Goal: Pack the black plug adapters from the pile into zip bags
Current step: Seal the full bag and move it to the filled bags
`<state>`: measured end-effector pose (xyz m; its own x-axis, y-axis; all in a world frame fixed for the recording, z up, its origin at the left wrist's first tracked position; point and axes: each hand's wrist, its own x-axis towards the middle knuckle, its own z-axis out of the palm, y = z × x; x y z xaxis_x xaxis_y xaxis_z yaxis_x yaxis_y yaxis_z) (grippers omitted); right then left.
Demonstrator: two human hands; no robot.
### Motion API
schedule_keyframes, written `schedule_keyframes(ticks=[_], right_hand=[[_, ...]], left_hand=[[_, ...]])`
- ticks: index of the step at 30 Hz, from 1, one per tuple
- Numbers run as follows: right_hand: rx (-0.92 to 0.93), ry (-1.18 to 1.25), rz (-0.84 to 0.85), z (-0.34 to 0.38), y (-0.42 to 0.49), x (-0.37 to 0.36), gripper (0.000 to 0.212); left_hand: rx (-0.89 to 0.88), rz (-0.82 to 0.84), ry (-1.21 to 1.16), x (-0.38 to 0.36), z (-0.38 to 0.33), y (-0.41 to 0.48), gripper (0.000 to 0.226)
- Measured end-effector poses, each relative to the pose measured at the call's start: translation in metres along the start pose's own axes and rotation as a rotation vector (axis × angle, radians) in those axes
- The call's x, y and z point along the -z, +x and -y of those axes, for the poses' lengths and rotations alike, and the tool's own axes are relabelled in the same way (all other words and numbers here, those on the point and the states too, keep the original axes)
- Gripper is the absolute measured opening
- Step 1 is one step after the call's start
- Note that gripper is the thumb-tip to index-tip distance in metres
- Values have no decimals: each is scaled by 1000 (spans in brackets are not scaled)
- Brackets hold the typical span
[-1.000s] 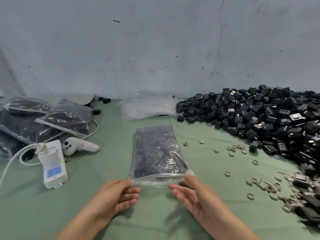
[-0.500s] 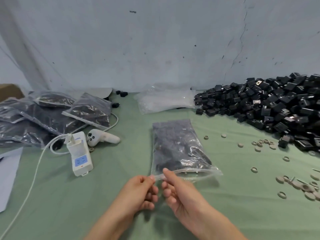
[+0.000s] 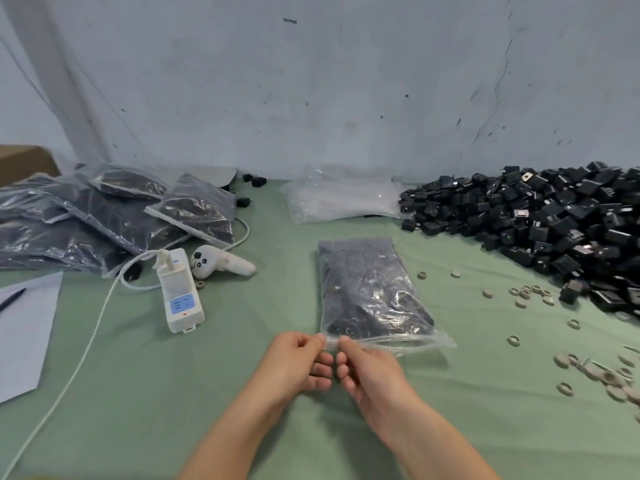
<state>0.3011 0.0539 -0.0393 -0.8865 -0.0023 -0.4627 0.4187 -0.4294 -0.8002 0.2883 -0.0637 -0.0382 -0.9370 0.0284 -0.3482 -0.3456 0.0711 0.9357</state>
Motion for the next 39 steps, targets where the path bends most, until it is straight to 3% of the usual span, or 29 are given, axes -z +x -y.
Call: schedule_keyframes(ticks=[7, 14, 26, 39], right_hand=[[4, -24, -44, 1, -8, -4, 37], [-45, -71, -36, 8, -8, -10, 28], [-40, -102, -96, 3, 0, -11, 28], [2, 29, -221, 2, -6, -16, 25]], left_hand=[[-29, 46, -16, 4, 1, -6, 32], [-10, 55, -60, 8, -5, -10, 26], [-50, 3, 80, -2, -5, -15, 34], [-28, -44, 53, -7, -7, -18, 35]])
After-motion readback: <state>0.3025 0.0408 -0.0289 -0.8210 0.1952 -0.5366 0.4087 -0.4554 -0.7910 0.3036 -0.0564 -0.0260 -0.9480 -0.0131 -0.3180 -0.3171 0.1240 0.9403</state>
